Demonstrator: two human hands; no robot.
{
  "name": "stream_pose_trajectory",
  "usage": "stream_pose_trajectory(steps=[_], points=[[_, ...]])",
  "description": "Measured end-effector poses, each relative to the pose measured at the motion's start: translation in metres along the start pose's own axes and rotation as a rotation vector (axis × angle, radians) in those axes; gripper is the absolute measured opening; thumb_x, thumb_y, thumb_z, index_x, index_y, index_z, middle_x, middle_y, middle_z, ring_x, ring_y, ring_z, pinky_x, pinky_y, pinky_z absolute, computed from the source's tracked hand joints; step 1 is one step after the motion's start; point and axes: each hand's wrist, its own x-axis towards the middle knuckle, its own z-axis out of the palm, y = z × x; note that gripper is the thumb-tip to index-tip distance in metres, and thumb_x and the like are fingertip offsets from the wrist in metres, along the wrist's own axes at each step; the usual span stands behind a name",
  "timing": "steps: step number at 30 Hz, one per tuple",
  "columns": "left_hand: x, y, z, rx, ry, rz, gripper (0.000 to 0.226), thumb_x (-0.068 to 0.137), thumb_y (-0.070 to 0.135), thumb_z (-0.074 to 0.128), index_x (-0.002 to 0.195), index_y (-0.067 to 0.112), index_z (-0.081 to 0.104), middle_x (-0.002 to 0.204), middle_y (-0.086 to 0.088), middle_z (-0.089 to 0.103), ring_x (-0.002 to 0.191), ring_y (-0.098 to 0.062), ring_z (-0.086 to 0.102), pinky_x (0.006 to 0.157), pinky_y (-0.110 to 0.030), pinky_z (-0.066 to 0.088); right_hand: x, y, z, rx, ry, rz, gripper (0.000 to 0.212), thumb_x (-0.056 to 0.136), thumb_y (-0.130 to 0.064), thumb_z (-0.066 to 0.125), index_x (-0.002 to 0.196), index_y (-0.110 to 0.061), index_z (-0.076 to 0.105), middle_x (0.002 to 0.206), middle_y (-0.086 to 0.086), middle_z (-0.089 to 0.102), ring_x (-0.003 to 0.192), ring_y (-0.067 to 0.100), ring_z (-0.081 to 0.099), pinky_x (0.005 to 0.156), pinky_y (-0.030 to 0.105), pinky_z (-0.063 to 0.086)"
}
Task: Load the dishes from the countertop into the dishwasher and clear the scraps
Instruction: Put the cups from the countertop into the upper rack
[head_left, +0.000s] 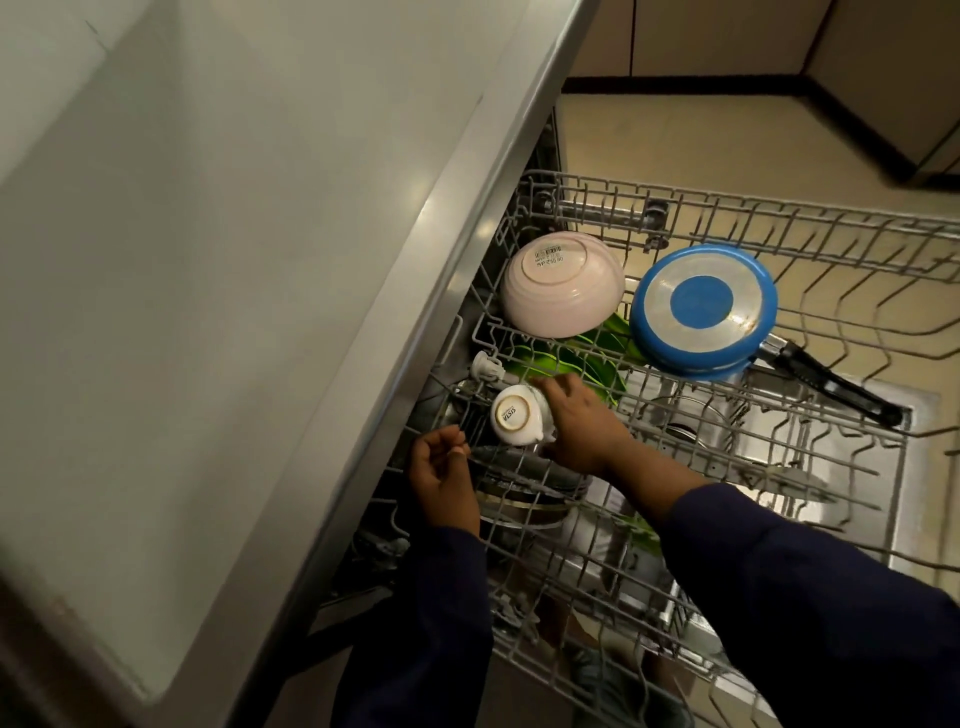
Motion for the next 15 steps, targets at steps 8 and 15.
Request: stream_pose_trajectory(steps=[8, 15], points=[[-0.042, 0.050, -0.012, 0.051, -0.107, 0.047, 0.035, 0.085, -0.014, 0.045, 0.077, 0.020, 0.053, 0.080, 0.004, 0.057, 0.078, -0.007, 0.054, 0.074, -0.015, 0.045, -0.044, -0.033, -0.049, 0.278, 0.244, 0.080, 0.019, 0.085, -0.009, 0.058, 0.103, -0.008, 0.059, 0.108, 0.013, 0.060, 0.098, 0.030, 0.058, 0.080, 0.034, 0.047], [-0.090, 0.131, -0.031, 0.190, -0.194, 0.242, 0.023, 0.084, -0.002, 0.052, 0.096, 0.014, 0.061, 0.090, 0.004, 0.062, 0.080, -0.005, 0.058, 0.069, -0.001, 0.044, -0.092, -0.113, -0.122, 0.424, 0.467, -0.063, 0.014, 0.090, -0.014, 0.055, 0.096, -0.010, 0.067, 0.094, 0.007, 0.070, 0.083, 0.018, 0.060, 0.073, 0.028, 0.047]])
